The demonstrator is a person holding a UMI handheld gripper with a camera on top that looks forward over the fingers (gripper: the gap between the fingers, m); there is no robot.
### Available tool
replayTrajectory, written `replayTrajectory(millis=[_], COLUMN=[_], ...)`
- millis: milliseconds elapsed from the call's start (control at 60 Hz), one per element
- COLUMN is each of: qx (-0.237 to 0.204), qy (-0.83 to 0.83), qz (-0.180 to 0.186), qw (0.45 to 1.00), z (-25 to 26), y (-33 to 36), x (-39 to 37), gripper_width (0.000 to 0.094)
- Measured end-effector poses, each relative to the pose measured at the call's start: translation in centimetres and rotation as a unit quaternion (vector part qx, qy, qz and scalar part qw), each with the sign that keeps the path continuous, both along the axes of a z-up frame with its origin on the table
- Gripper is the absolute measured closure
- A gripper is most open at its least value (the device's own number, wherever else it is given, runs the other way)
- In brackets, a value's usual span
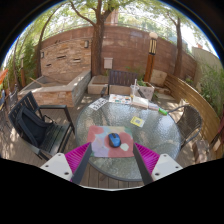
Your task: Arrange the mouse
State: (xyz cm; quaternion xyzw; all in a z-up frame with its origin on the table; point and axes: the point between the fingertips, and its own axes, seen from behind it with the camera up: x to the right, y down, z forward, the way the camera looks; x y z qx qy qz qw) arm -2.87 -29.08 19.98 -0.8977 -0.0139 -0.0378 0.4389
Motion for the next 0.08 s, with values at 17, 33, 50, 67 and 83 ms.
replayTrajectory(millis=[17, 33, 50, 67, 83], qx=[0.001, 0.001, 0.001, 0.002, 0.002], qy=[-0.002, -0.003, -0.004, -0.005, -0.005], qz=[0.0, 0.0, 0.001, 0.001, 0.001], qw=[1.0, 1.0, 1.0, 1.0, 1.0], z=[0.11, 0.22, 0.3, -0.03, 0.0], y=[-0.02, -0.04, -0.09, 0.38, 0.38], x=[-0.01, 0.0, 0.02, 0.08, 0.08], gripper_width=[0.0085, 0.0084, 0.0085, 0.0086, 0.0086])
